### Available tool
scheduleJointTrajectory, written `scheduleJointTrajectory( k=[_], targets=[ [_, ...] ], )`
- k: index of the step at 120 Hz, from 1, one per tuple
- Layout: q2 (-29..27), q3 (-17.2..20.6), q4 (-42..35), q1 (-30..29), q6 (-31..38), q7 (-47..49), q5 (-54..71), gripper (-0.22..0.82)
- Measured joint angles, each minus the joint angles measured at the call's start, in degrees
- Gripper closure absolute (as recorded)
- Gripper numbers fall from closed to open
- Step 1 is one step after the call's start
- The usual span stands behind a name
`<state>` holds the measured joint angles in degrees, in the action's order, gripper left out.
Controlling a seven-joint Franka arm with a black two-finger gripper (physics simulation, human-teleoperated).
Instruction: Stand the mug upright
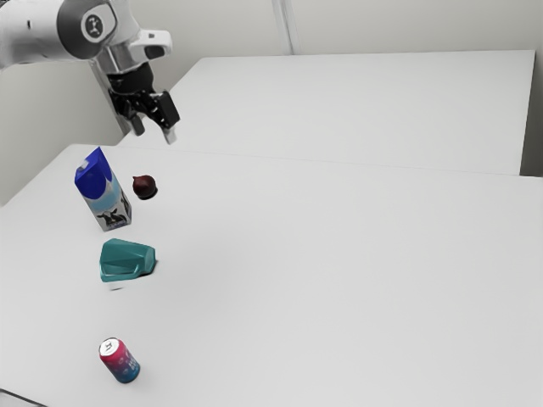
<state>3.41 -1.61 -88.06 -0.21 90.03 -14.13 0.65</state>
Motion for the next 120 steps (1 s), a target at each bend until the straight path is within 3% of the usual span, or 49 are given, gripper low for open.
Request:
scheduleJointTrajectory(
  k=[22,51,64,100,120],
  targets=[
    [-2.8,-2.1,-4.3,3.5,1.8,-0.1,-1.0,0.00],
    [-4.0,-19.8,-11.9,19.9,3.2,-1.5,-13.8,0.00],
    [-4.1,-23.8,-14.2,21.8,3.4,-3.9,-19.3,0.00],
    [-1.2,-25.6,-16.7,11.1,3.5,-9.8,-27.2,0.00],
    [3.8,-25.7,-16.6,-8.6,3.4,-15.6,-34.4,0.00]
  ],
)
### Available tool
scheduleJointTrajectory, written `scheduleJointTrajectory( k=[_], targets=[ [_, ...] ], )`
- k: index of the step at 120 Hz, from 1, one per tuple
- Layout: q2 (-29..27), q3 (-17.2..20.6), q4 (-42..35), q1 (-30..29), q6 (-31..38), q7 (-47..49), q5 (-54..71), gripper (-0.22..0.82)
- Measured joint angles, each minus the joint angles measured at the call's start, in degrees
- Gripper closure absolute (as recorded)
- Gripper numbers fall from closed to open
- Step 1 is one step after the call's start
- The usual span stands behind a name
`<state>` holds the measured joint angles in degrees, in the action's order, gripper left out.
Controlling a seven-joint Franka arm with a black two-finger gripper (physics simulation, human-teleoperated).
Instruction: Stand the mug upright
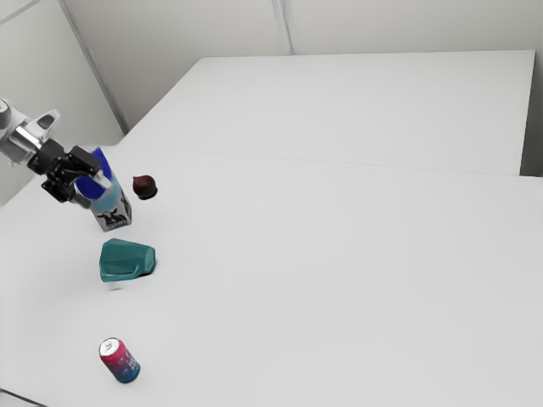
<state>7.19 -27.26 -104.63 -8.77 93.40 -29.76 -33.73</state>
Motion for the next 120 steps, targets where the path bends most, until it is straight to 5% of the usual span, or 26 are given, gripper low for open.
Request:
scheduleJointTrajectory(
  k=[83,120],
  targets=[
    [18.0,5.0,1.8,-12.4,2.1,-24.2,-13.3,0.01],
    [14.9,6.1,-4.0,-12.2,3.0,-29.9,-14.3,0.02]
  ],
)
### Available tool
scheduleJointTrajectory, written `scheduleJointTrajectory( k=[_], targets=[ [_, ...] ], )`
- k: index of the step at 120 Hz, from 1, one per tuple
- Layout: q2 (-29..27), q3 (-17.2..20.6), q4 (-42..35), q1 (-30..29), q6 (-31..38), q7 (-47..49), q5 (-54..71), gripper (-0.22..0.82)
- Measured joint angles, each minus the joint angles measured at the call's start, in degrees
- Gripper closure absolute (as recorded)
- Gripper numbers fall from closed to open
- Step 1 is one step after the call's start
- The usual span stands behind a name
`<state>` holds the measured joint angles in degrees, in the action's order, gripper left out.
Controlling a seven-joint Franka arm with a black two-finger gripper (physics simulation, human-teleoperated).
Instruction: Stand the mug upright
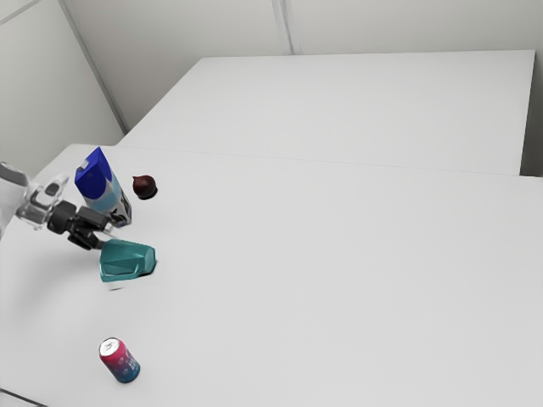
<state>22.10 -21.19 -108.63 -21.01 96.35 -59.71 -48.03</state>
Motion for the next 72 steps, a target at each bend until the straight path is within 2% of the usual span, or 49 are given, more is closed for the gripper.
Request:
scheduleJointTrajectory(
  k=[10,28,44,61,72],
  targets=[
    [-0.8,0.1,-1.2,0.0,0.5,-1.1,0.1,0.04],
    [-1.0,1.0,-1.9,0.0,0.9,-2.7,0.1,0.15],
    [-1.5,1.9,-4.0,0.0,1.1,-3.7,0.0,0.22],
    [-3.1,2.8,-4.6,0.0,1.2,-4.4,-0.2,0.49],
    [-4.2,4.2,-4.7,0.0,1.3,-4.6,-0.2,0.61]
  ],
)
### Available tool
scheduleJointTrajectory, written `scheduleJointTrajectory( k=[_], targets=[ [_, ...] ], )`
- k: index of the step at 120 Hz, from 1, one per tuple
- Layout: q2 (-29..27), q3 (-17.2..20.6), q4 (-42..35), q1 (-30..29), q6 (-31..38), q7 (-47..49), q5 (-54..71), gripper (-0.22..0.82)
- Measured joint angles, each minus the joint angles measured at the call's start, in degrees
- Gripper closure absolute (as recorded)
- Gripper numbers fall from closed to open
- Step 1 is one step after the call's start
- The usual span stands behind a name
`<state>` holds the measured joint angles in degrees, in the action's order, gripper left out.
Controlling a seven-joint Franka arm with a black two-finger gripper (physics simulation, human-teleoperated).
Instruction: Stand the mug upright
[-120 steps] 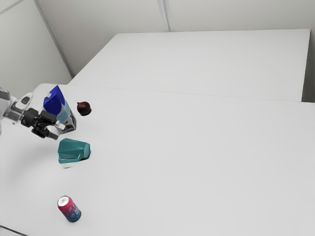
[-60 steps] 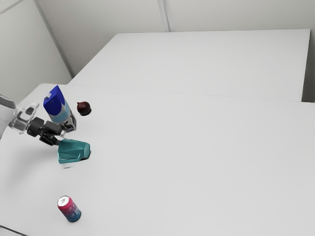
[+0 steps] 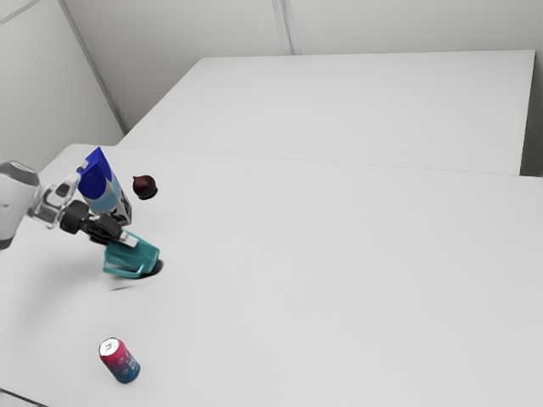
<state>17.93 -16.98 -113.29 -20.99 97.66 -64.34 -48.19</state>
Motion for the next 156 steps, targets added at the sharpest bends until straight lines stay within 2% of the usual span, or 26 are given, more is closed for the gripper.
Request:
scheduleJointTrajectory(
  k=[18,40,53,64,80,93,102,118,136,156],
  targets=[
    [-0.7,1.8,0.1,0.0,0.4,-0.2,-0.1,0.71],
    [-2.3,2.6,0.1,0.2,1.0,0.1,0.3,0.75],
    [-9.9,2.7,-4.2,2.3,2.5,1.5,3.3,0.76],
    [-17.1,2.9,-7.2,7.8,6.0,3.9,11.3,0.77],
    [-25.4,8.2,-13.6,12.9,12.2,10.0,25.7,0.77],
    [-30.5,11.4,-19.2,13.7,17.4,15.5,34.5,0.78],
    [-30.9,12.9,-20.5,15.6,20.8,19.0,38.3,0.78],
    [-29.5,13.4,-20.9,19.7,25.9,24.2,41.8,0.78],
    [-29.2,15.5,-22.2,22.4,29.1,29.4,43.6,0.78],
    [-29.1,17.4,-23.4,26.3,31.9,36.3,53.5,0.78]
  ],
)
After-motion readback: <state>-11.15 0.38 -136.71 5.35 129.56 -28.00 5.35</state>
